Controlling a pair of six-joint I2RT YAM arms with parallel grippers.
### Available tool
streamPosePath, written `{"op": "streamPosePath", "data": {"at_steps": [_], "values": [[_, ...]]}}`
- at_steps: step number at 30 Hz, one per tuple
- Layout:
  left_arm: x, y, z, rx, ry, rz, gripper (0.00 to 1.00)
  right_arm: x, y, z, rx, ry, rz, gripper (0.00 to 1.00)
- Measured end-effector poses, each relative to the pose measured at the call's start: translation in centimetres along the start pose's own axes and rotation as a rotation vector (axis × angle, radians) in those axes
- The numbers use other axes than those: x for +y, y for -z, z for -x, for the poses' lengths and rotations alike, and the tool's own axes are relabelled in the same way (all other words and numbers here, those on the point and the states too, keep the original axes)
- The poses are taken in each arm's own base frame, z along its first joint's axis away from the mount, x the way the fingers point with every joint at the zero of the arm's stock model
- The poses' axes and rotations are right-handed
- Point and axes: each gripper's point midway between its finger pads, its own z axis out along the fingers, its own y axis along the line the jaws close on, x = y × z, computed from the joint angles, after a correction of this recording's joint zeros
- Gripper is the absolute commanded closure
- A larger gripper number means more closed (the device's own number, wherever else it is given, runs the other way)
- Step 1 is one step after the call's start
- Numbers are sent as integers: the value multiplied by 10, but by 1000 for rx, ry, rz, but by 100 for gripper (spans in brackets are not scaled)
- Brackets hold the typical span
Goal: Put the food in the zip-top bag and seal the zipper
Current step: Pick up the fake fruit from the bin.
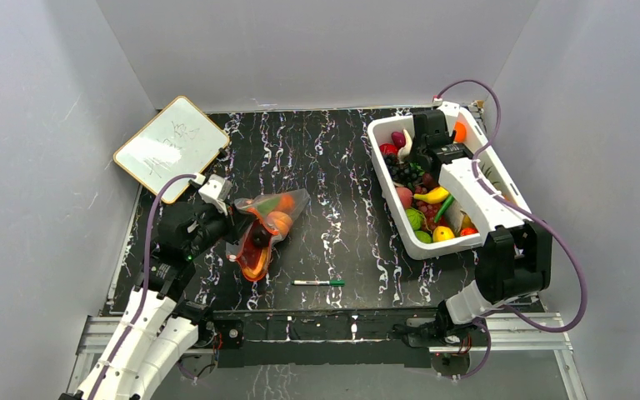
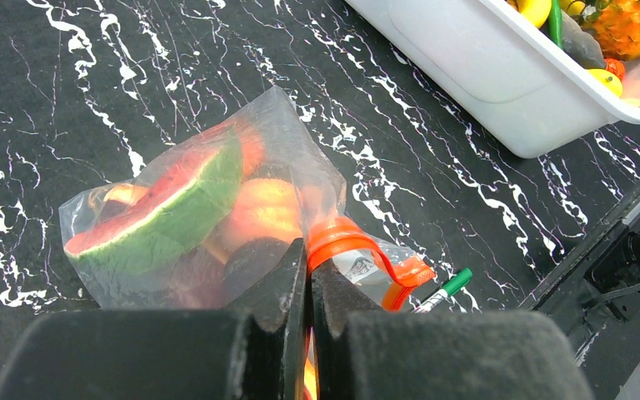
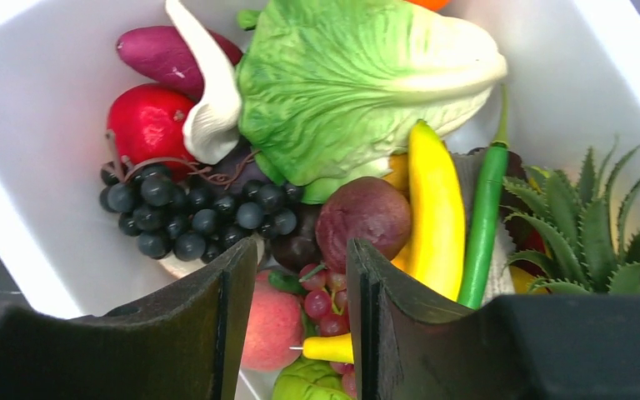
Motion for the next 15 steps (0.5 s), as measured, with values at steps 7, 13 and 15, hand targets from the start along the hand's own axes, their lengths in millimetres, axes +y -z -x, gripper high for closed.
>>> {"op": "streamPosePath", "data": {"at_steps": [7, 13, 15], "values": [[0, 0, 0, 0, -2, -3, 100, -14, -11, -10, 24, -3, -64, 50], [0, 0, 0, 1, -2, -3, 100, -20, -28, -26, 75, 4, -102, 45], [0, 0, 0, 1, -2, -3, 100, -23, -33, -31, 89, 6, -118, 42]]}}
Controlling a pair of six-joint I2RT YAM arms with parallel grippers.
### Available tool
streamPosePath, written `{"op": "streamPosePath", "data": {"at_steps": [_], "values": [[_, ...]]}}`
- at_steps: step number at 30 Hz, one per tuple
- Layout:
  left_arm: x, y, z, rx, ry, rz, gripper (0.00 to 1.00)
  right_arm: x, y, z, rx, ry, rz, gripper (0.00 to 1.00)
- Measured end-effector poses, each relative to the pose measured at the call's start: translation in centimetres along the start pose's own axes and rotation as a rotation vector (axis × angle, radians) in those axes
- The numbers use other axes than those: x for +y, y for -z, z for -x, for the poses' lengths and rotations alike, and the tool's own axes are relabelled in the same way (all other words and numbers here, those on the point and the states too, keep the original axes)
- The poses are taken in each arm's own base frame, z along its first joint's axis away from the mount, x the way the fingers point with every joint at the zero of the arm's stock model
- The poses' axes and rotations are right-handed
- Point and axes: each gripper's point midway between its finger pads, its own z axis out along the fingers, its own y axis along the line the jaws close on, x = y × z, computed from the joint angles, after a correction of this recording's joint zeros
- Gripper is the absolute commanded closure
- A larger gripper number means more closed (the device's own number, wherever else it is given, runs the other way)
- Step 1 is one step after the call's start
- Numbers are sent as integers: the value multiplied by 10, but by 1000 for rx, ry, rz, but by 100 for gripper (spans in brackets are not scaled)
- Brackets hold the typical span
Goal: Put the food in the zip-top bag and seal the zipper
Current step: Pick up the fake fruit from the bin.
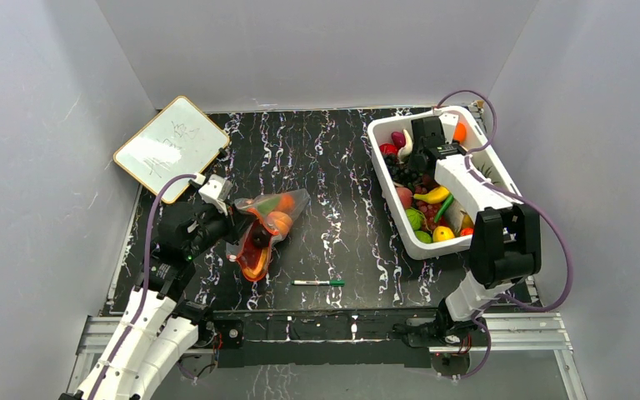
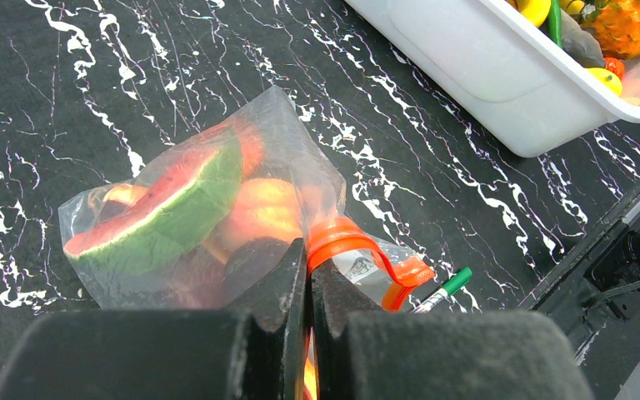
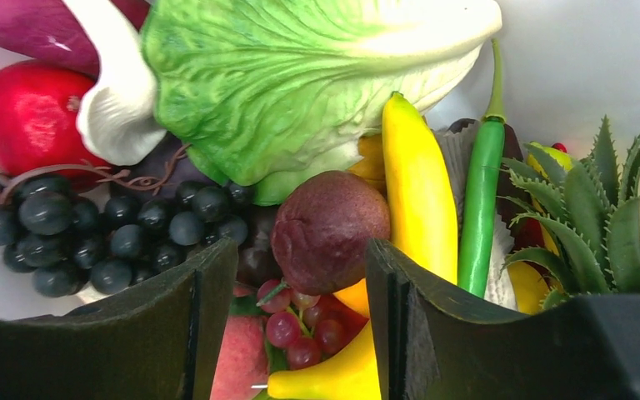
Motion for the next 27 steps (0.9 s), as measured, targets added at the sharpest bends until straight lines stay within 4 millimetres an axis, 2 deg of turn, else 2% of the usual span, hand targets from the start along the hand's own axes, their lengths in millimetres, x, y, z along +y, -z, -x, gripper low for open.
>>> {"op": "streamPosePath", "data": {"at_steps": [6, 12, 22, 27], "values": [[0, 0, 0, 0, 0, 0, 100, -8, -13, -14, 43, 12, -45, 35], [0, 0, 0, 0, -3, 0, 100, -10, -24, -26, 76, 25, -76, 33], [0, 1, 2, -9, -6, 4, 100, -11, -26, -29, 85, 35, -87, 50], [1, 1, 0, -7, -1, 5, 100, -12, -26, -30, 85, 38, -86, 52]]}}
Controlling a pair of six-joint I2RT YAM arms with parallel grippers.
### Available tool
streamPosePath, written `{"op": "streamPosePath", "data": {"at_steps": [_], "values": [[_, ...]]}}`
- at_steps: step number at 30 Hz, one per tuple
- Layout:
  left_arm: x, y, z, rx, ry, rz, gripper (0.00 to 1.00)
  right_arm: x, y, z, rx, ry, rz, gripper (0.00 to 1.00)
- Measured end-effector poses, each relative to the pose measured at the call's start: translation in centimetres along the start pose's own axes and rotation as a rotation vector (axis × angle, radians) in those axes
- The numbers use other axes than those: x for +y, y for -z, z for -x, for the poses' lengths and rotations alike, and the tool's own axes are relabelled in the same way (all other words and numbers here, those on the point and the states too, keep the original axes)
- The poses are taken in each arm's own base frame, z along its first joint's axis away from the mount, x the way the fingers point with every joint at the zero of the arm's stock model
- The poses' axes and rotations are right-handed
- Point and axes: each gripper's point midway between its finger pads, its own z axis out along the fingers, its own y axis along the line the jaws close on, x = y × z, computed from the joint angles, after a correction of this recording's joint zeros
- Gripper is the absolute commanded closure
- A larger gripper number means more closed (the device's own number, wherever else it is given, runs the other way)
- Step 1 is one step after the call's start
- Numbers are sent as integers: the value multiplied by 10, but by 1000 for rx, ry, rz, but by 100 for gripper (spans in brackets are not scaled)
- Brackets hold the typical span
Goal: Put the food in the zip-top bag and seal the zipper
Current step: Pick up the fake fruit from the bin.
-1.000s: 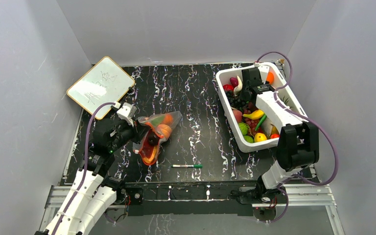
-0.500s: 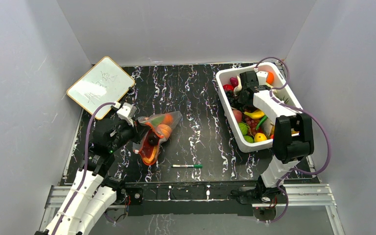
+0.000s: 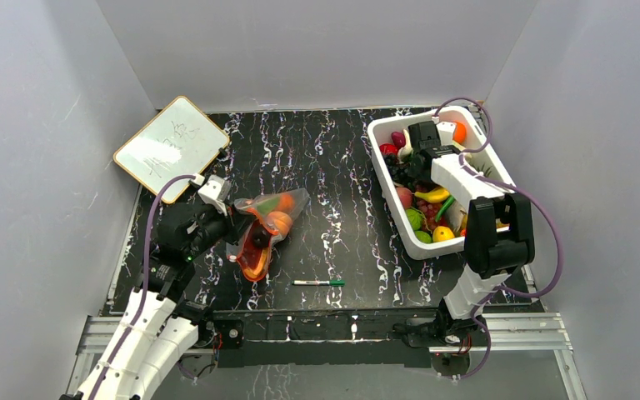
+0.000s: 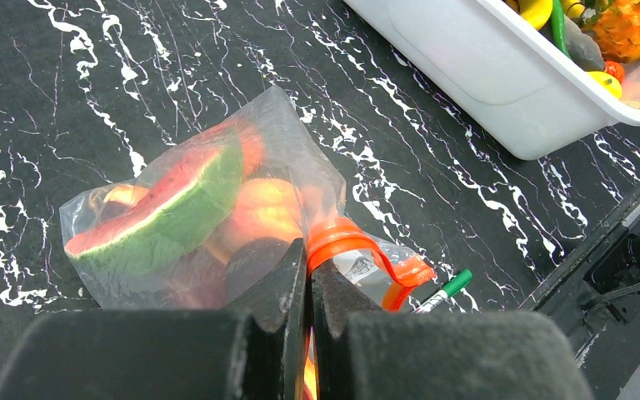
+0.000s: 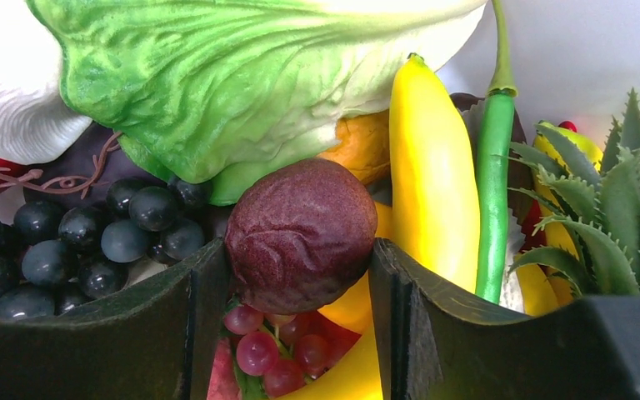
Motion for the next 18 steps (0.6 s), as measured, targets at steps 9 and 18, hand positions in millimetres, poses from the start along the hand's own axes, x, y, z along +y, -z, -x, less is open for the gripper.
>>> {"op": "streamPosePath", "data": {"at_steps": [9, 18], "values": [[1, -2, -2, 11, 31, 9, 100, -4, 17, 9, -34, -14, 30, 56], [3, -8, 18, 20, 68, 34, 100, -1, 52, 32, -101, -47, 146, 56]]}}
